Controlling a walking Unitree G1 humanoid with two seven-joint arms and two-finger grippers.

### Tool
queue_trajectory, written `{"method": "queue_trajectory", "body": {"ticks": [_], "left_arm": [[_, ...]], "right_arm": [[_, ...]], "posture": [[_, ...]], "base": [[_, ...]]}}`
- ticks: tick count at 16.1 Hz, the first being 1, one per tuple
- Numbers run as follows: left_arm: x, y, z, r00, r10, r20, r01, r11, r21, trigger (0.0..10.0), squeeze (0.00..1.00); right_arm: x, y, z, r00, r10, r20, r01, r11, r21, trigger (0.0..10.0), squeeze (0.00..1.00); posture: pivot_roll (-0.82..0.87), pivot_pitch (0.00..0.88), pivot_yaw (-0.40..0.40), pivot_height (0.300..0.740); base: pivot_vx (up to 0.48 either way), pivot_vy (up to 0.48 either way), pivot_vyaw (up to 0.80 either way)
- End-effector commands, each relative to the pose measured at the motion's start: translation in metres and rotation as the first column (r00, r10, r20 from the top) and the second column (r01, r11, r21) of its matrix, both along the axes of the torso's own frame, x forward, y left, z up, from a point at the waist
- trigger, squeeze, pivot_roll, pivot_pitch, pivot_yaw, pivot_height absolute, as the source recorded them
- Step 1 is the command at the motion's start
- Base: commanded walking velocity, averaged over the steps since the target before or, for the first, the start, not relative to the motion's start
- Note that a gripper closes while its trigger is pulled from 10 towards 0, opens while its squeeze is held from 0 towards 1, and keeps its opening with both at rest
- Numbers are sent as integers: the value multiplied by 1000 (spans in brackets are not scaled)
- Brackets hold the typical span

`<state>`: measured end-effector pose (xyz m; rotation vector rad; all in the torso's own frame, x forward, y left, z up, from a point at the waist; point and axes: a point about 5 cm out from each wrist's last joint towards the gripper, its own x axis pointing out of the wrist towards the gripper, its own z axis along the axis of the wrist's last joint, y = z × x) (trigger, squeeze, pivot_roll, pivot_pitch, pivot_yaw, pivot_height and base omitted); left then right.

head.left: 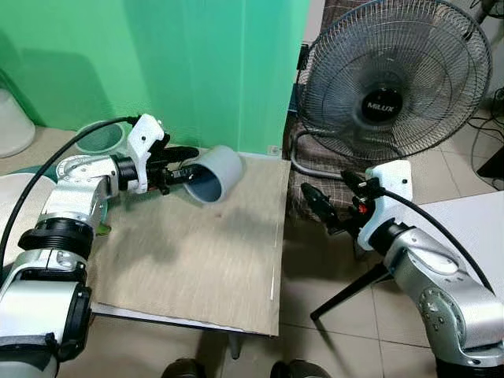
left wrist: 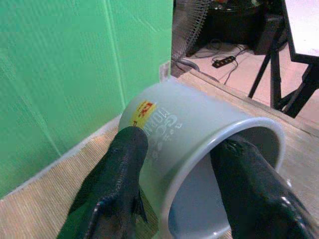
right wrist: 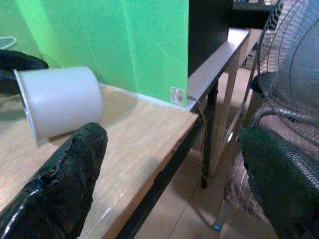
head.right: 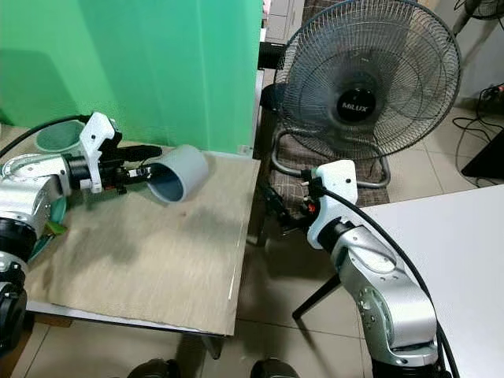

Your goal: Setting the table

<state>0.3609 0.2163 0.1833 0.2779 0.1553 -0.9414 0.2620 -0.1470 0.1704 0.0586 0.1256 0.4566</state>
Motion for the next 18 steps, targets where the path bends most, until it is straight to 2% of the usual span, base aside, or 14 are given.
{"method": "queue_trajectory", "body": {"ticks": [1, 13, 18], "left_arm": [[-1, -4, 2, 1000, -31, 6, 31, 1000, -3, 0, 0], [-1, -2, 0, 1000, -4, 0, 4, 1000, 18, 0, 0], [-1, 0, 1, 1000, 12, 3, -12, 1000, -2, 0, 0]], "right_arm": [[0, -1, 2, 1000, -1, 18, 1, 1000, 3, 10000, 0], [3, 1, 3, 1000, 4, 29, -5, 1000, 7, 10000, 0], [4, 2, 3, 999, 3, 32, -3, 1000, 8, 10000, 0]], "posture": [[-131, 69, -40, 740], [-123, 64, -42, 740], [-122, 65, -42, 740]], "base": [[0, 0, 0], [0, 0, 0], [0, 0, 0]]}}
